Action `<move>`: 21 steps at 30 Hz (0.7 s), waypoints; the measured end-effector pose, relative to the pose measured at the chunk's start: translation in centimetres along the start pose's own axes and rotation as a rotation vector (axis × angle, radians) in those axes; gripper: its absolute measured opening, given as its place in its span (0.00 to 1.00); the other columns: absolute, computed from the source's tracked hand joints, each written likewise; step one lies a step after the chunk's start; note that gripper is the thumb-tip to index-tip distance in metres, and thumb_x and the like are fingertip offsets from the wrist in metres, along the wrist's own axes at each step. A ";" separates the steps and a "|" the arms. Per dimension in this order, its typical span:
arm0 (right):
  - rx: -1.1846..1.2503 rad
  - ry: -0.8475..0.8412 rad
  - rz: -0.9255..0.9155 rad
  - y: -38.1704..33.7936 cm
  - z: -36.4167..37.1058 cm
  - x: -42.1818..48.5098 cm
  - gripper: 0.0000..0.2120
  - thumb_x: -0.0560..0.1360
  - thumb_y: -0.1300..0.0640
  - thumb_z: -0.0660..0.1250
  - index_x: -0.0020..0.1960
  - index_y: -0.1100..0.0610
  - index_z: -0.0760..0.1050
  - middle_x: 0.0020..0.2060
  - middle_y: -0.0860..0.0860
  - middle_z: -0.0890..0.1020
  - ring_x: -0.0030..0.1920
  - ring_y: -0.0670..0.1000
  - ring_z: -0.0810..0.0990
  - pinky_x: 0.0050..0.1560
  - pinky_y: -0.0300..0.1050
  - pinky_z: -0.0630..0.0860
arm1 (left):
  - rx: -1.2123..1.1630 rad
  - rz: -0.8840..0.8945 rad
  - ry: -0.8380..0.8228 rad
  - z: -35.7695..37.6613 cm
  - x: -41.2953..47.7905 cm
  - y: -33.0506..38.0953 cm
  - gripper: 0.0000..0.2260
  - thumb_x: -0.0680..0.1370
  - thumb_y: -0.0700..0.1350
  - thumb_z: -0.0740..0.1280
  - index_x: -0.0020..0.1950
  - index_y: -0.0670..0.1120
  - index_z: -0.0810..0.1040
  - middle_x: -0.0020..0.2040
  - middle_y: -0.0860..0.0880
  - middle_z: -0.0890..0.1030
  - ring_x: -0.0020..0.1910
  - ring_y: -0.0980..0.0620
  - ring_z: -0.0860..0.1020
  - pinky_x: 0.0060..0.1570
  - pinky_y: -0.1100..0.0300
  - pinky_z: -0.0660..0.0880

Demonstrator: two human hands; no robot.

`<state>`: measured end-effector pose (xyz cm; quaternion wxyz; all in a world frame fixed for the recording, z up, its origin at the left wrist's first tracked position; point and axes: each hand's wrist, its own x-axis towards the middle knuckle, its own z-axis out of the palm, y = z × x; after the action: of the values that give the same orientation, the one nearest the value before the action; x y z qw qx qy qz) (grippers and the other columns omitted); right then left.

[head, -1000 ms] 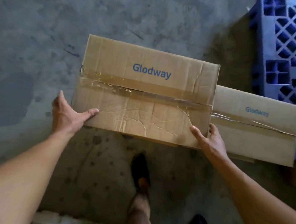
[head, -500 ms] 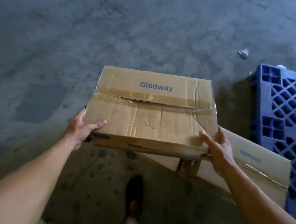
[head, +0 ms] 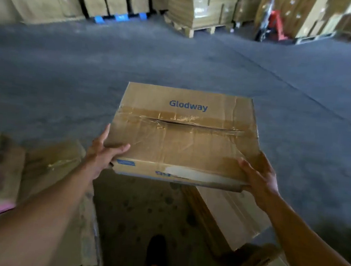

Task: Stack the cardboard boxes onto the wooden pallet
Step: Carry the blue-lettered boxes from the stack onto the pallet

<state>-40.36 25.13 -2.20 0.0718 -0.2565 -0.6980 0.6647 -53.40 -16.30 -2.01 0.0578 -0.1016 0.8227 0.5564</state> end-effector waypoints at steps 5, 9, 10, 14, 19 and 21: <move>-0.062 -0.139 -0.105 -3.3 8.7 -1.5 0.24 0.71 0.47 0.76 0.64 0.44 0.73 0.54 0.39 0.80 0.60 0.48 0.79 0.49 0.40 0.81 | 0.001 -0.072 0.173 -10.0 -3.8 -2.3 0.49 0.62 0.61 0.79 0.77 0.68 0.56 0.81 0.47 0.53 0.78 0.42 0.57 0.68 0.50 0.66; -0.090 -0.222 -0.050 -3.9 16.5 -0.7 0.29 0.72 0.50 0.76 0.69 0.45 0.69 0.54 0.42 0.75 0.63 0.53 0.73 0.62 0.64 0.77 | -0.144 -0.087 0.311 -15.3 -3.5 -6.0 0.43 0.69 0.49 0.79 0.77 0.64 0.60 0.77 0.54 0.59 0.72 0.51 0.64 0.47 0.67 0.77; -0.104 -0.242 -0.046 -3.8 18.5 -0.3 0.29 0.72 0.50 0.76 0.69 0.44 0.68 0.53 0.41 0.74 0.63 0.53 0.73 0.62 0.66 0.76 | -0.150 -0.095 0.349 -16.5 -3.2 -7.0 0.42 0.69 0.48 0.80 0.77 0.63 0.62 0.73 0.57 0.62 0.68 0.53 0.67 0.37 0.70 0.77; -0.156 -0.315 -0.016 -2.8 26.7 2.4 0.32 0.70 0.48 0.77 0.71 0.42 0.67 0.58 0.44 0.73 0.69 0.58 0.72 0.63 0.70 0.74 | -0.195 -0.203 0.442 -20.5 0.5 -11.0 0.42 0.69 0.45 0.80 0.77 0.62 0.64 0.74 0.52 0.68 0.62 0.42 0.78 0.41 0.50 0.82; -0.221 -0.354 0.034 -1.4 36.5 7.0 0.39 0.67 0.46 0.78 0.74 0.42 0.65 0.66 0.47 0.72 0.72 0.60 0.70 0.61 0.72 0.74 | -0.133 -0.303 0.511 -24.2 6.9 -15.6 0.39 0.70 0.47 0.80 0.75 0.63 0.65 0.66 0.46 0.77 0.45 0.44 0.81 0.41 0.48 0.81; -0.267 -0.362 0.071 -0.6 39.8 8.6 0.41 0.64 0.44 0.77 0.74 0.44 0.65 0.71 0.51 0.71 0.71 0.60 0.71 0.60 0.71 0.75 | -0.066 -0.356 0.504 -25.4 8.7 -17.4 0.38 0.69 0.53 0.78 0.75 0.60 0.64 0.67 0.46 0.76 0.54 0.42 0.81 0.50 0.43 0.80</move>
<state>-65.47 -6.47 -7.94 -0.1127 -0.1645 -0.7719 0.6037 -57.42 -47.03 -10.01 -0.0549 -0.3807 0.7618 0.5212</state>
